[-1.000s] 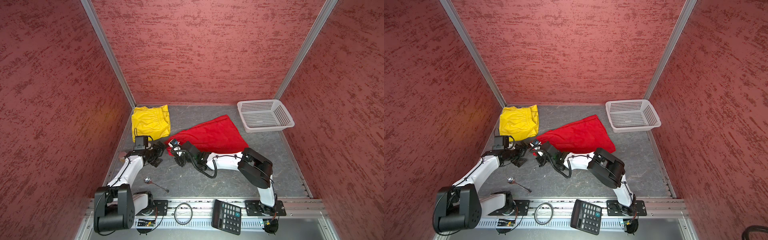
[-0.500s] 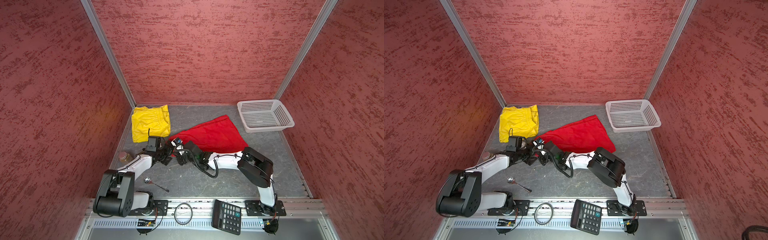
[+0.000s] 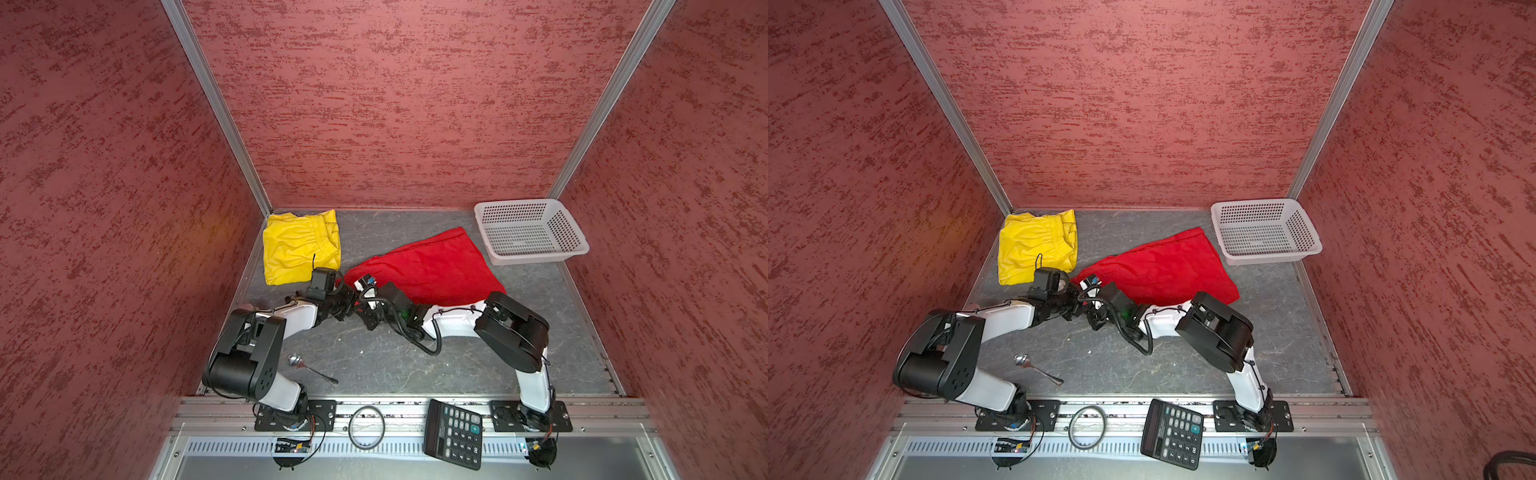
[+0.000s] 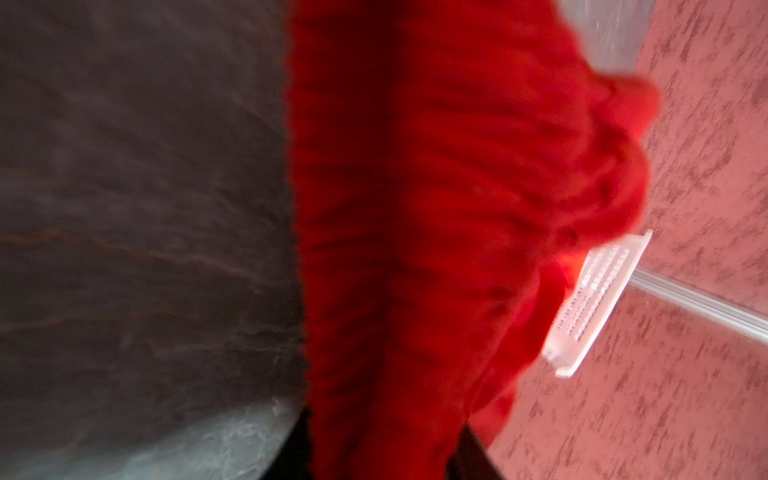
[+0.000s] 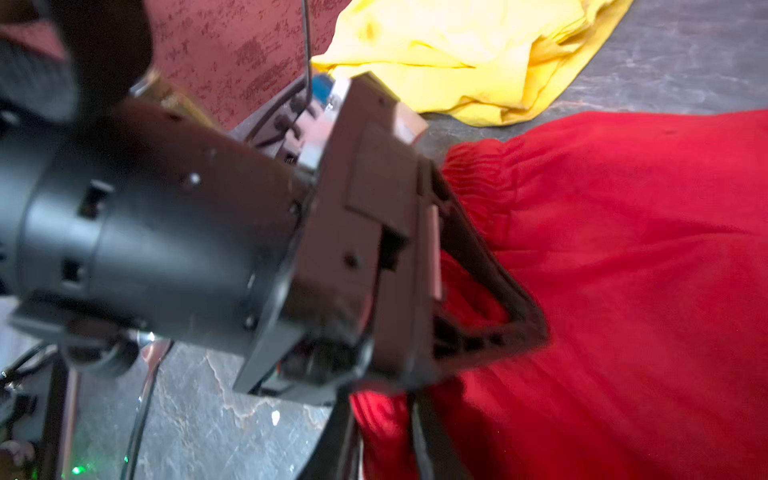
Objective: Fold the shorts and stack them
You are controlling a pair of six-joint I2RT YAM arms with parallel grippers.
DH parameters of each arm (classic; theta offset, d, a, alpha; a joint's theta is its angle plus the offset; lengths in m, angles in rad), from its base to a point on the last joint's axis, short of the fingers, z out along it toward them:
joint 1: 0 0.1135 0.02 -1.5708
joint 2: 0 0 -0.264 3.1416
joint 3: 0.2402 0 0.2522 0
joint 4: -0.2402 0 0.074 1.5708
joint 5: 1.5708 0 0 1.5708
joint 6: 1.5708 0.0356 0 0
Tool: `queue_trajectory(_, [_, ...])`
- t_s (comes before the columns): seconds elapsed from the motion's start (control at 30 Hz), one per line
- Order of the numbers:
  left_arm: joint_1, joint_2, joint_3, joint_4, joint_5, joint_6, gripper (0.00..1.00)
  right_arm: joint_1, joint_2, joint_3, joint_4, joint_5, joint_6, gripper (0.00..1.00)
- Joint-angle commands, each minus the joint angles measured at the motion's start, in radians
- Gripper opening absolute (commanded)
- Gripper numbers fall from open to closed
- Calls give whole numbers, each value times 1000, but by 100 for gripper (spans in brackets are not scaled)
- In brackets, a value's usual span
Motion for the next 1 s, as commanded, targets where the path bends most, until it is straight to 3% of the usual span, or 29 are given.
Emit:
queue_trajectory(0.0, [-1, -5, 30, 9, -5, 18, 13, 15, -86, -24, 93, -108, 51, 48])
queue_trajectory(0.1, [9, -3, 48, -39, 7, 54, 1, -11, -149, -87, 98, -154, 94, 59])
queue_trajectory(0.3, [33, -20, 126, -255, 10, 203, 0, -145, -353, -257, 59, -130, 197, 62])
queue_trajectory(0.43, [64, -65, 174, -413, -1, 302, 0, -243, -411, -329, 15, -88, 234, 48])
queue_trajectory(0.5, [85, -99, 194, -483, -11, 349, 0, -289, -406, -347, 7, -86, 274, 31])
queue_trajectory(0.53, [96, -114, 211, -520, -13, 376, 0, -309, -385, -337, -10, -102, 293, 22])
queue_trajectory(0.67, [130, -153, 302, -692, -32, 483, 0, -325, -232, -227, -71, -194, 318, 1])
queue_trajectory(0.83, [134, -179, 424, -845, -58, 570, 1, -310, -43, -160, 30, -287, 433, 0])
queue_trajectory(0.97, [130, -177, 533, -963, -102, 636, 2, -264, 84, -42, -89, -297, 414, 0])
